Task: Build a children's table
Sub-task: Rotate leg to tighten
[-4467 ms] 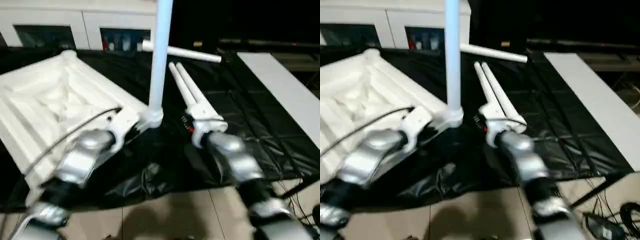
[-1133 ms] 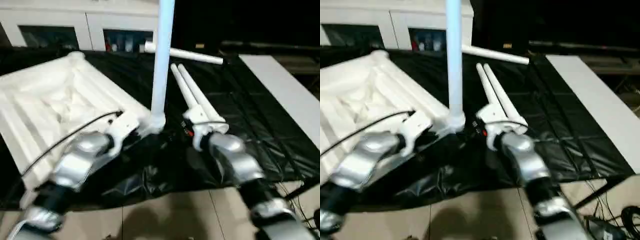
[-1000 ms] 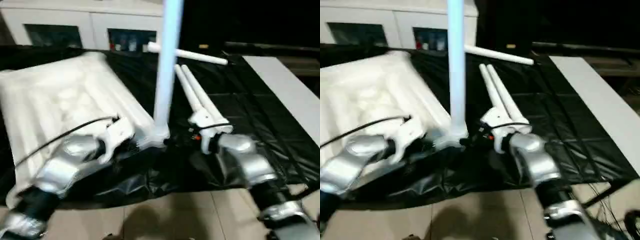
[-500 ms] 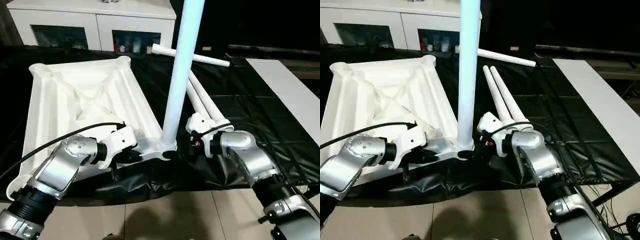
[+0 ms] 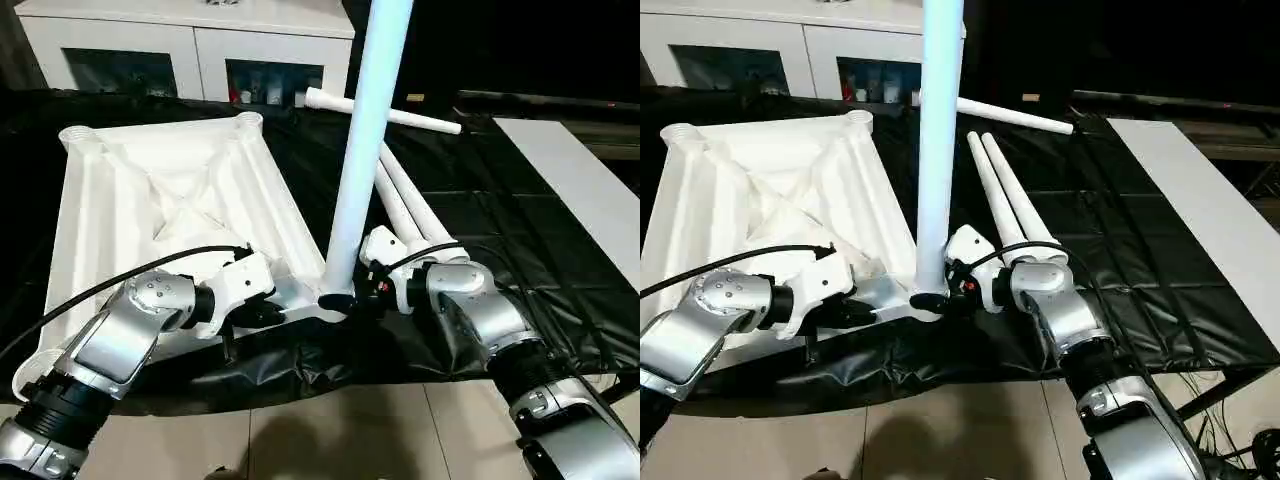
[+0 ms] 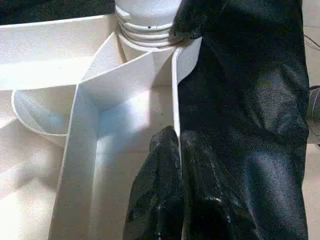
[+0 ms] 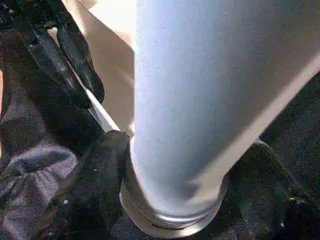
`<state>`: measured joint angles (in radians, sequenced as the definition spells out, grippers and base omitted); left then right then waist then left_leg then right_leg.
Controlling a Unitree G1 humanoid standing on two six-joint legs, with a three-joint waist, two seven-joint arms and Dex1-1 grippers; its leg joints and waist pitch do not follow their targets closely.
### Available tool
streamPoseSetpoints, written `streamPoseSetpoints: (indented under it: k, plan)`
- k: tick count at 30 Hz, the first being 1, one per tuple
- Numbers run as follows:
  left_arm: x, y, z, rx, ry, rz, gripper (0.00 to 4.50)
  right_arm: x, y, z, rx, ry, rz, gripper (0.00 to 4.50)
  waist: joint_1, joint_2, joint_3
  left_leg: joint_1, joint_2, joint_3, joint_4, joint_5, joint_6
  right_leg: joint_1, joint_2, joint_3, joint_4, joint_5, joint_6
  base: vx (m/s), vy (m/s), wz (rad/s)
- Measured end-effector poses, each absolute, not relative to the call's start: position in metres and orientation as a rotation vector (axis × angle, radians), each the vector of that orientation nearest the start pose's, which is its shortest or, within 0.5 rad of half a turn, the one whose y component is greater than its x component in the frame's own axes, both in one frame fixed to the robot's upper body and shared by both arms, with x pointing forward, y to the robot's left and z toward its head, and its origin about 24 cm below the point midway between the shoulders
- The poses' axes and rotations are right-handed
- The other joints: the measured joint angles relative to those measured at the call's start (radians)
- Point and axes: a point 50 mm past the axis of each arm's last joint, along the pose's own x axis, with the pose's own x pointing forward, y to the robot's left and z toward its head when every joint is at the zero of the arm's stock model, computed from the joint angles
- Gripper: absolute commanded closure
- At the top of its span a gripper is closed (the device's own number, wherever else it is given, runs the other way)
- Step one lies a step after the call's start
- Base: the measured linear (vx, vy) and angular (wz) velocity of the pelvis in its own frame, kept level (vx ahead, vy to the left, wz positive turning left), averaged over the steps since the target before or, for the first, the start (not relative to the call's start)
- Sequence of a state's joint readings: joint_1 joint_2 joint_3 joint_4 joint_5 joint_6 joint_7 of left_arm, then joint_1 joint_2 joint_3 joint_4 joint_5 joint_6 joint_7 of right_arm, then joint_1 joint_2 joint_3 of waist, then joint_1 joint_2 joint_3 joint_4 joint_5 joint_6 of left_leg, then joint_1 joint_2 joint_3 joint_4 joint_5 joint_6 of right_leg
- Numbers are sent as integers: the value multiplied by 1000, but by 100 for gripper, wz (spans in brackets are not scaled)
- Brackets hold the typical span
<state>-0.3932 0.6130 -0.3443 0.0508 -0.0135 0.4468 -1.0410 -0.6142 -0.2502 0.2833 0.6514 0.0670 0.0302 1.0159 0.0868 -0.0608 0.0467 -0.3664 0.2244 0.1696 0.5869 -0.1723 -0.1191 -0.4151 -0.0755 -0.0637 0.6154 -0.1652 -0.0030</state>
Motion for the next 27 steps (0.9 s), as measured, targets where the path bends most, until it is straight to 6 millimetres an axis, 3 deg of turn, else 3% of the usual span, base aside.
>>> streamPoseSetpoints:
  k: [8,10,16,20,23,25,27]
  plan:
    - [286,163,70,539,539,-1089,450,328,-91,47,-233,268,1156,188,-7,-2,-1,1,0,0,0,0,0,0,0,0,1,0,0,0,0,0]
    - [292,159,67,511,520,-1025,450,332,-88,43,-173,266,1040,188,-10,-2,-1,1,0,0,0,0,0,0,0,0,1,0,-1,0,0,0]
    - [313,123,55,376,486,-807,450,348,-67,35,6,279,568,188,-27,-2,-2,1,-1,-1,1,0,0,0,0,-1,0,1,-1,0,0,0]
    - [321,94,50,311,468,-704,450,355,-59,36,60,298,334,188,-26,-3,-2,0,-2,-1,1,0,0,0,-1,-1,-1,1,-1,0,0,0]
    - [323,87,49,316,455,-686,450,357,-58,37,53,291,301,188,-25,-2,-3,-1,-2,-1,0,0,0,0,-1,-1,-2,1,0,0,0,0]
    - [323,87,50,322,447,-688,450,358,-58,38,55,284,299,137,-23,-2,-3,-1,-2,-1,-1,0,0,-1,-1,-1,-2,1,0,0,0,0]
    - [329,97,51,366,429,-628,450,356,-42,47,85,225,349,137,-36,-4,-3,-2,-2,-1,-1,0,0,-3,0,-1,-1,2,0,0,0,0]
